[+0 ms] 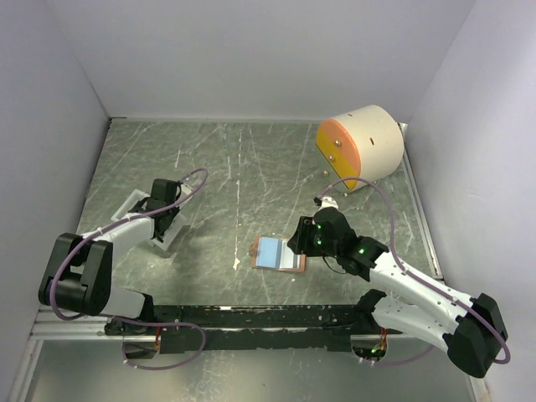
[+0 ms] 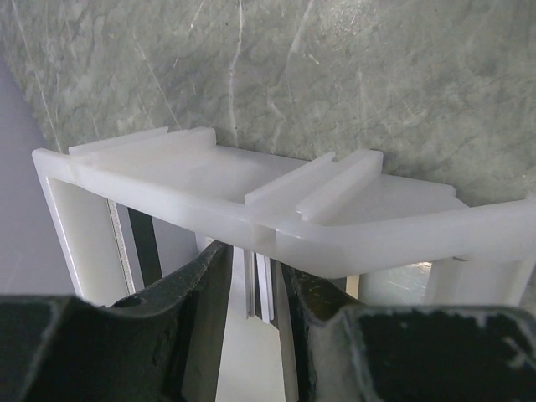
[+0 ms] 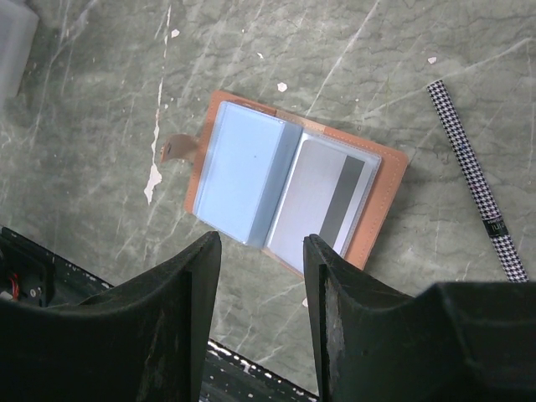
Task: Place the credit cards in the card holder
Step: Pick up the credit card from the storage box.
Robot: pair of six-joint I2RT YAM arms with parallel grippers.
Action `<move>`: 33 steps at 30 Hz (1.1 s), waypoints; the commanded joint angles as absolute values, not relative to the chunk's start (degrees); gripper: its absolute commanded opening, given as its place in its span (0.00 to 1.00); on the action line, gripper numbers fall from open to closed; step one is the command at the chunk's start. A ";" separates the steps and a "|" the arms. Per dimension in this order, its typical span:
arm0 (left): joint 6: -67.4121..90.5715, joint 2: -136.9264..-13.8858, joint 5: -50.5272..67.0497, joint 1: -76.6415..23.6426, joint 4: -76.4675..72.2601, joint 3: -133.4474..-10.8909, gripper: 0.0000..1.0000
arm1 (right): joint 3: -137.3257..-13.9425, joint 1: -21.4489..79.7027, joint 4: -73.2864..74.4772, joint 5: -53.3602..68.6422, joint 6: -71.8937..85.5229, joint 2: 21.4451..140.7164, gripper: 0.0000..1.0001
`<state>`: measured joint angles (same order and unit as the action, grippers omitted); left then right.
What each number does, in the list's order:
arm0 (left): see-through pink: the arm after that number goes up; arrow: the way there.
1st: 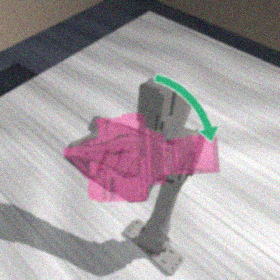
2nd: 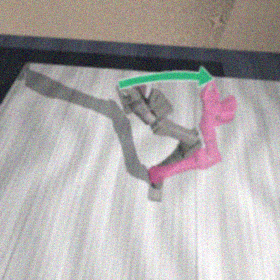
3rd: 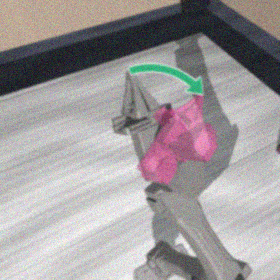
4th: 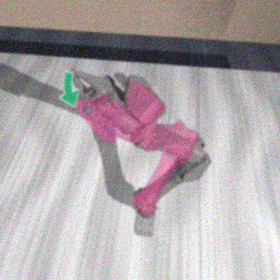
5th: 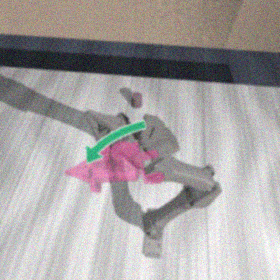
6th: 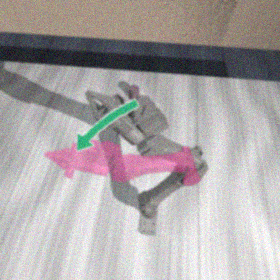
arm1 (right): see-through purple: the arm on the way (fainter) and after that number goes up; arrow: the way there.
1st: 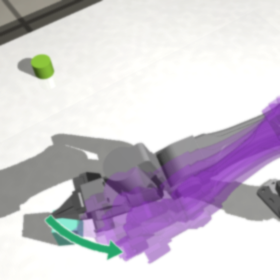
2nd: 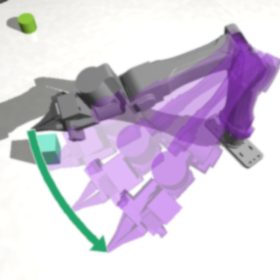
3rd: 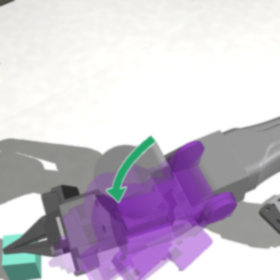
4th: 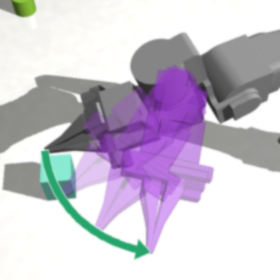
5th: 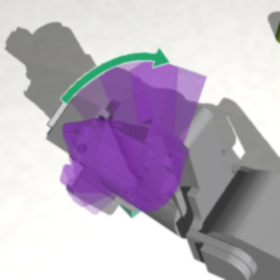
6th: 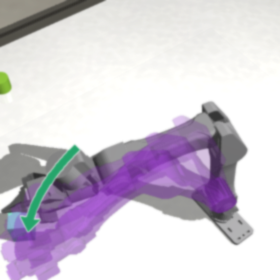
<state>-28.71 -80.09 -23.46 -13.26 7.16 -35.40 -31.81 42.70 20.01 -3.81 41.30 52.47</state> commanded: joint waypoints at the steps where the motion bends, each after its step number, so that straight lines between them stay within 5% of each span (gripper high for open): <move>1: -29.88 -81.11 -25.77 -12.83 5.57 -36.47 0.38 | -31.64 42.61 20.29 -4.62 41.10 51.50 0.45; 21: -29.40 -78.50 -16.97 -12.91 6.36 -35.44 0.45 | -31.37 42.62 19.07 -3.79 41.51 52.75 0.45; 33: -30.90 -82.24 -23.36 -12.85 5.05 -35.99 0.43 | -31.80 42.61 20.38 -4.70 40.98 51.59 0.45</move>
